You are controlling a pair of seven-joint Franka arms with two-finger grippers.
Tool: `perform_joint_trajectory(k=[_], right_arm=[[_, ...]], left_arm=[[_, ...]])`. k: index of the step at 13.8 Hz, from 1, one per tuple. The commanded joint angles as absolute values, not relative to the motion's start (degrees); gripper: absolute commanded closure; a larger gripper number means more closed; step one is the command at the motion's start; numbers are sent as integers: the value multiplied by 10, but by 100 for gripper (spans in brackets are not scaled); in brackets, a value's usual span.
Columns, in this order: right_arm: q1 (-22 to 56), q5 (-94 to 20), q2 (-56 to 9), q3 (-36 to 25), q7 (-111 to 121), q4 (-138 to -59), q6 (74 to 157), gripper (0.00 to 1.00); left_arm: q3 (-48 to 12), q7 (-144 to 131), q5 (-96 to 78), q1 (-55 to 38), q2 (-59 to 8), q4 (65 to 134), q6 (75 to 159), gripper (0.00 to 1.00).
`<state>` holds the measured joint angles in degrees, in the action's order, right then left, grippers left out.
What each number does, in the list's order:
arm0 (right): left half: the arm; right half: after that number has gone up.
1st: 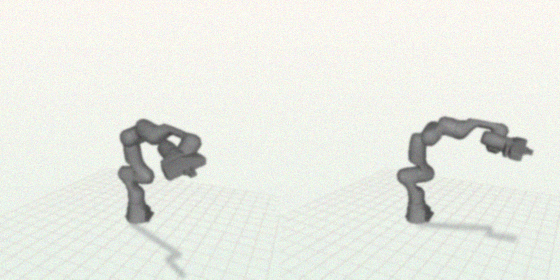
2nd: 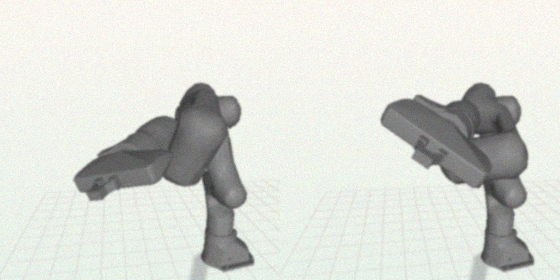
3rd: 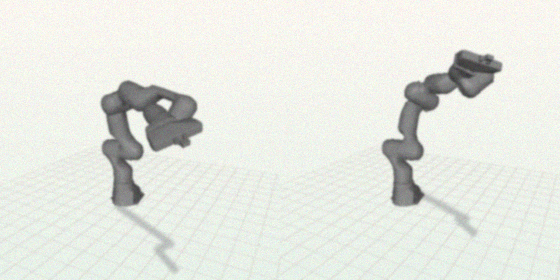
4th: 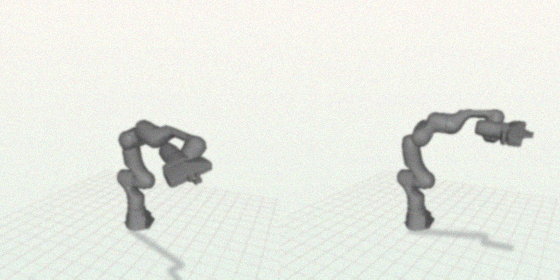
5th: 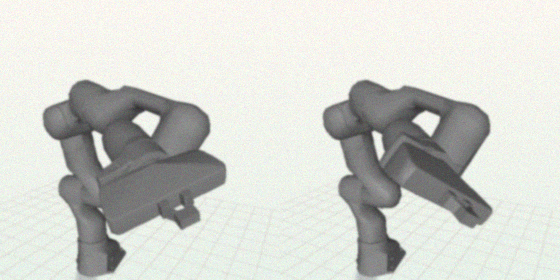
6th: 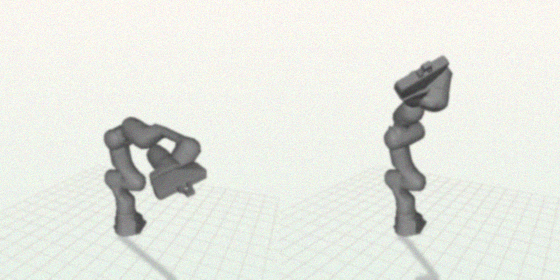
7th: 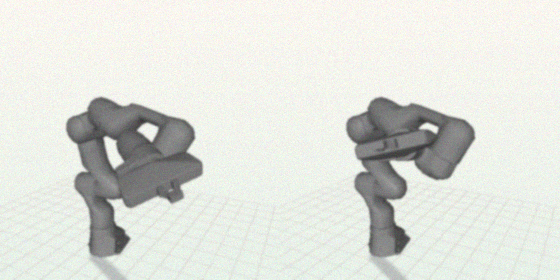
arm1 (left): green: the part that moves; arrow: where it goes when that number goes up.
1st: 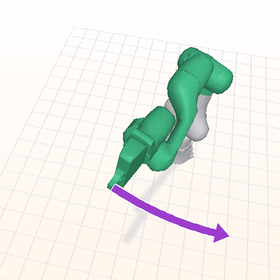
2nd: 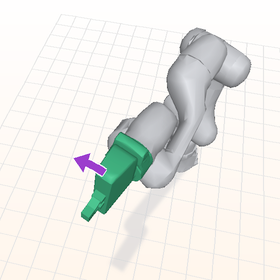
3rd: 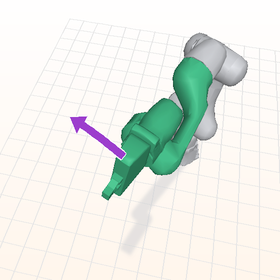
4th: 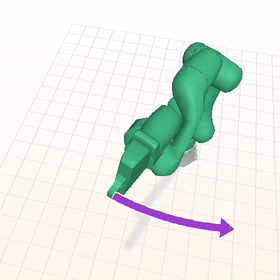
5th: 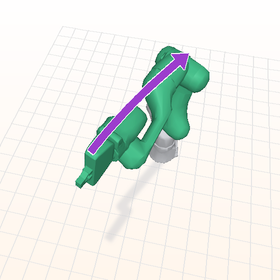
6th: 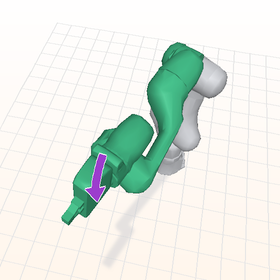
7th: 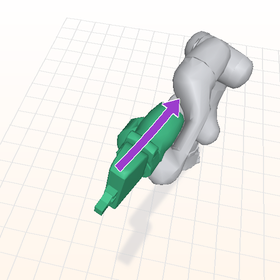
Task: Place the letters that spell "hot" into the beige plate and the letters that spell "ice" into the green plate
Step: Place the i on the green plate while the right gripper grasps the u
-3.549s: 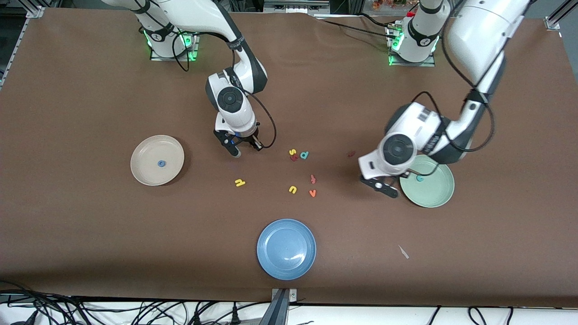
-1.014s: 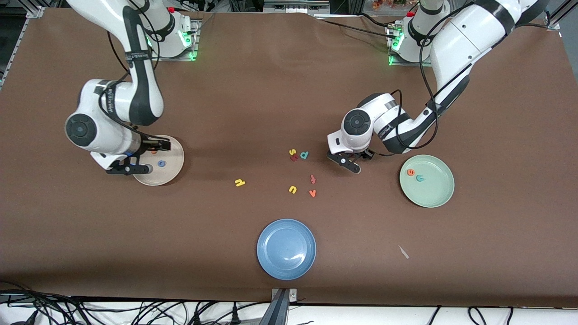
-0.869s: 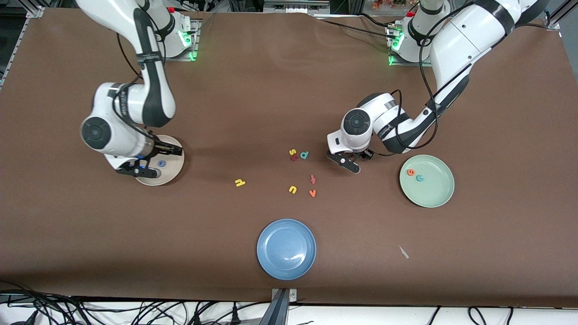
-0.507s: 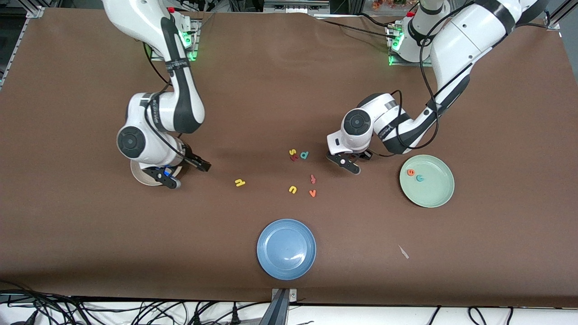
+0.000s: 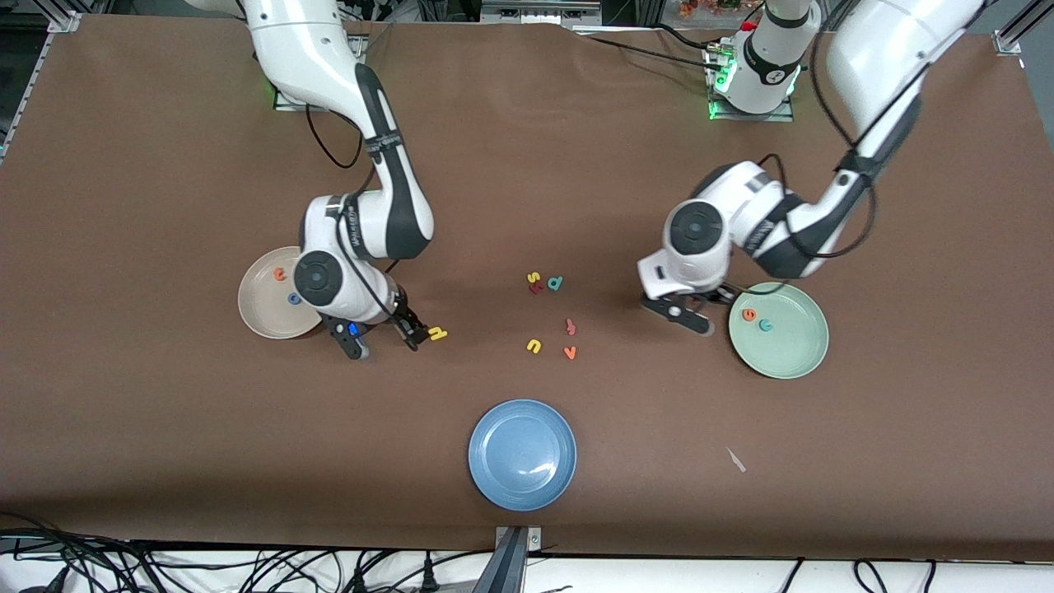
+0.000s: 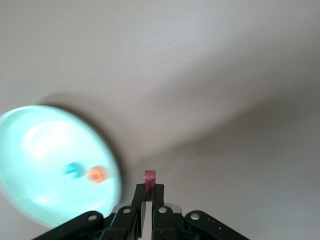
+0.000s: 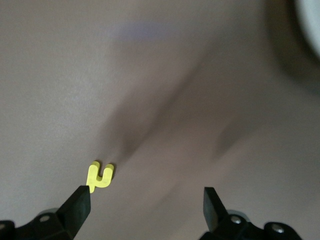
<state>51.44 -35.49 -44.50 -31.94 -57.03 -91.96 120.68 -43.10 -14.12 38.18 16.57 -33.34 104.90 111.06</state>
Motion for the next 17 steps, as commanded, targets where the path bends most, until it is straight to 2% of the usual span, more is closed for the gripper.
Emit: perform_joint_trajectory(k=[1, 2, 3, 4, 5, 8, 11, 13, 15, 17], right_arm=[[526, -359, -492, -323, -596, -872, 1221, 0], [526, -360, -502, -323, -602, -860, 1224, 0], [527, -360, -508, -323, -602, -854, 1224, 1], [527, -360, -508, -323, -601, -854, 1225, 1], [527, -359, -509, -323, -600, -854, 1225, 1], [527, -360, -518, -321, -598, -854, 1250, 1], [526, -360, -525, -315, -594, -854, 1275, 6], [527, -360, -526, -311, -595, -854, 1277, 13], [527, -362, -526, -307, -601, -854, 1277, 31], [533, -366, -521, -305, -600, -854, 1277, 36]], left_arm=[[-439, -16, 373, 263, -335, 1053, 1112, 100], [-439, 2, 374, 282, -343, 1053, 1113, 100], [-439, 7, 373, 294, -346, 1052, 1113, 80], [-439, 8, 373, 296, -346, 1053, 1112, 27], [-439, 8, 371, 298, -345, 1053, 1112, 0], [-447, 9, 323, 294, -330, 1051, 1106, 0], [-502, 6, 286, 303, -276, 1046, 1072, 0], [-543, 0, 256, 302, -260, 983, 981, 0], [-563, 0, 230, 295, -260, 880, 865, 0], [-580, -2, 226, 294, -255, 803, 795, 0]])
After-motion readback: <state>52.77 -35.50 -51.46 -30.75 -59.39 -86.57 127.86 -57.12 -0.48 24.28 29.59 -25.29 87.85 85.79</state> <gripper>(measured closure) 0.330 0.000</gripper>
